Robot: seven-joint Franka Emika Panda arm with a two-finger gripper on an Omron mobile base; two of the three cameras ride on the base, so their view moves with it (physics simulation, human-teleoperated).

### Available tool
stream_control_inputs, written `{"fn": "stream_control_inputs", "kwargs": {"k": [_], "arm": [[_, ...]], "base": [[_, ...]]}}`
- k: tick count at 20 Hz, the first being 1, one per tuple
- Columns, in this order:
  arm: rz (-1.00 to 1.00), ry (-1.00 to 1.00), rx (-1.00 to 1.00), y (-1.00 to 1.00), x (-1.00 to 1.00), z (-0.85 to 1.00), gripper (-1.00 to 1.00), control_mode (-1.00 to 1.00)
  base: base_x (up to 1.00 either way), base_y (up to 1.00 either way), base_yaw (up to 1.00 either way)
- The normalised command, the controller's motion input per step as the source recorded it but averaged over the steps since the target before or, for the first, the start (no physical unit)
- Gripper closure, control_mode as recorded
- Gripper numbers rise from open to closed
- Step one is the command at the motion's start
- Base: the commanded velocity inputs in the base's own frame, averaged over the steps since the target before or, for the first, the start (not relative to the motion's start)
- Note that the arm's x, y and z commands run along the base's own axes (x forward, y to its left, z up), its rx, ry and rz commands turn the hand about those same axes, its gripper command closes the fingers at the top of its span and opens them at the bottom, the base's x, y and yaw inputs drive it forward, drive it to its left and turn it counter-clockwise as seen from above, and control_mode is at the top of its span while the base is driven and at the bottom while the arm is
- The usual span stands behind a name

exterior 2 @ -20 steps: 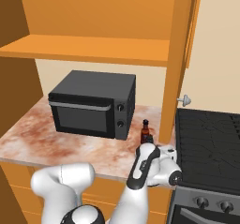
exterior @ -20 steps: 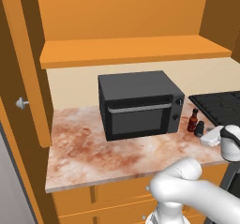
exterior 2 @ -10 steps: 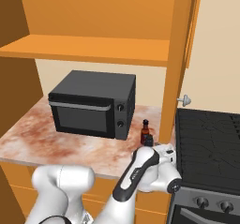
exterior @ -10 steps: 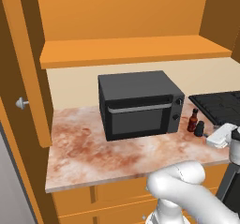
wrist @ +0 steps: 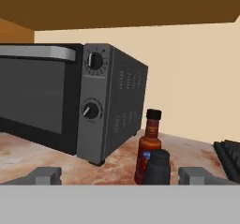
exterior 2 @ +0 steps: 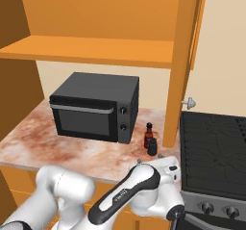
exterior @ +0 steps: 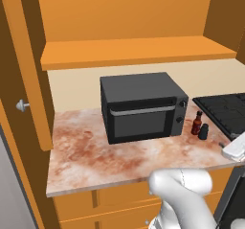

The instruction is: Take 2 condiments from the cabinet and move them on the counter near the stove.Make sure the condiments are lined up with each other, next to each other.

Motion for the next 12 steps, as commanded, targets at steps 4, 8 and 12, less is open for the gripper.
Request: {"fn": "stream_control_inputs", "kwargs": {"k": [4, 8, 12], "arm": [[-0.04, 0.0, 0.0, 0.0, -0.8, 0.26, -1.0, -1.0], [-0.03, -0.04, 0.0, 0.0, -0.63, 0.48, -1.0, -1.0], [-0.02, -0.02, 0.0, 0.0, -0.43, 0.56, -1.0, -1.0]], "base": [[0.0, 0.0, 0.0], [0.0, 0.0, 0.0], [0.0, 0.0, 0.0]]}}
